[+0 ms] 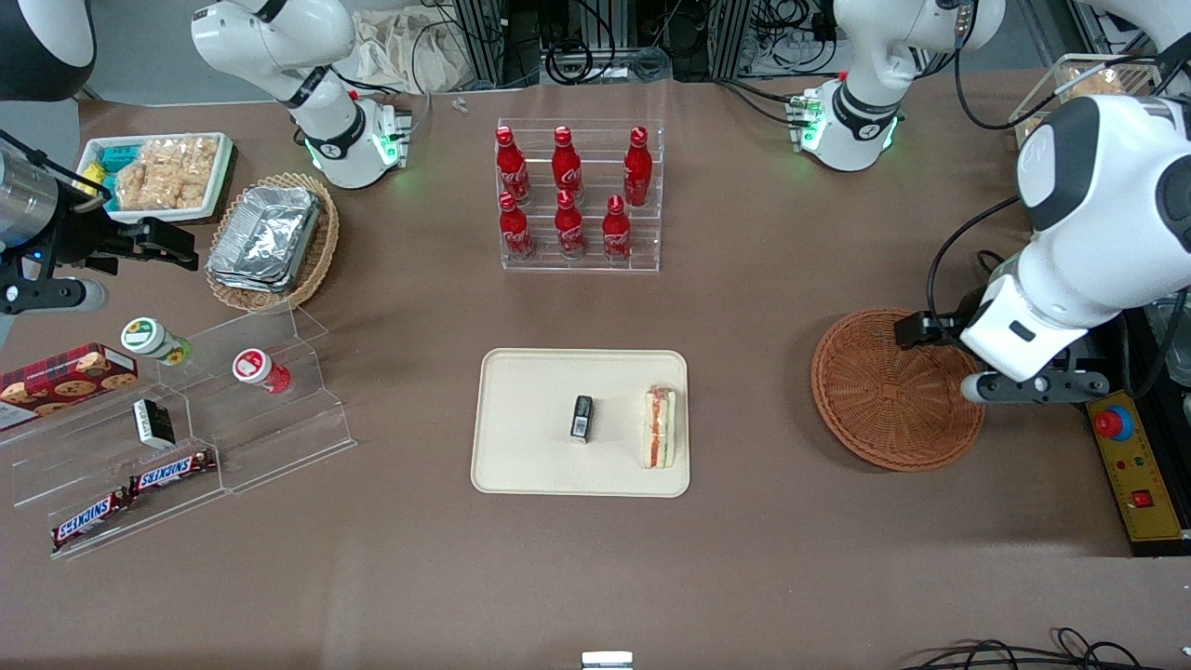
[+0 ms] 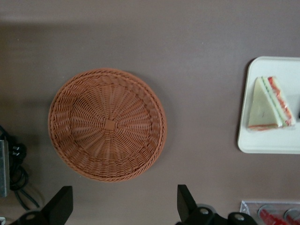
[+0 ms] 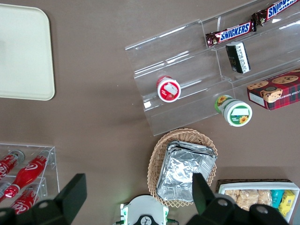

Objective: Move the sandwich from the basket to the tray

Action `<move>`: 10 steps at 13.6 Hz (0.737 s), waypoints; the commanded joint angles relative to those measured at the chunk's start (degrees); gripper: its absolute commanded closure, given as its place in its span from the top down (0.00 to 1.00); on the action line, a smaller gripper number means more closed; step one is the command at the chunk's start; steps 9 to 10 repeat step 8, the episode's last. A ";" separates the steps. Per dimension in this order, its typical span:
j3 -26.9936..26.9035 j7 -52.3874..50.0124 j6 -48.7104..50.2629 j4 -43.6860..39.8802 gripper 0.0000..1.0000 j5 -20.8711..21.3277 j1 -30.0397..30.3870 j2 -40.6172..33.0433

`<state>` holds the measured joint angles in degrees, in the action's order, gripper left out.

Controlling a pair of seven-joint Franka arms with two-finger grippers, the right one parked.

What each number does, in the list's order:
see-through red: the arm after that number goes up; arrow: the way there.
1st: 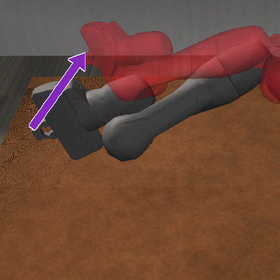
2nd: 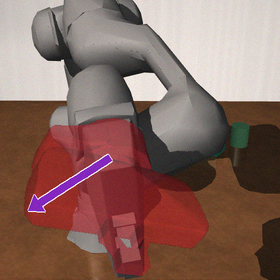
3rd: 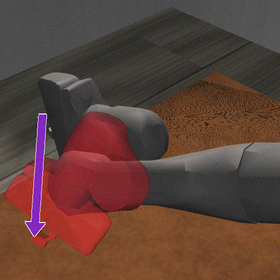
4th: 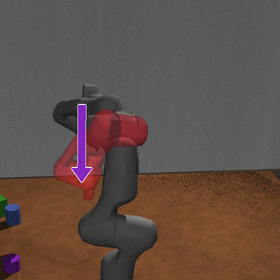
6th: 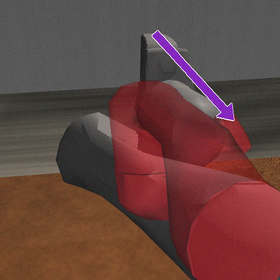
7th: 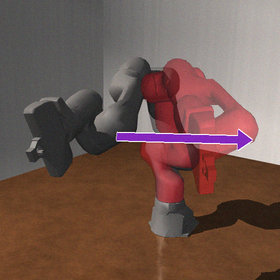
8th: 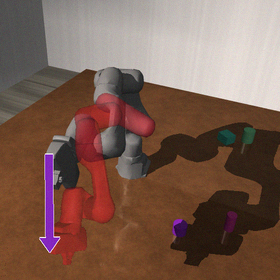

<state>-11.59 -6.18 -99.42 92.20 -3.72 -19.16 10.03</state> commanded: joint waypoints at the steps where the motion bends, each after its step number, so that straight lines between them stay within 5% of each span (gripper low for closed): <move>1: -1.67 5.11 -1.83 3.42 1.00 -0.15 -0.53 -2.73; 3: 5.57 9.06 -1.57 2.72 1.00 0.37 8.33 -2.82; 10: 5.00 11.19 0.36 -1.75 1.00 1.96 8.18 -0.55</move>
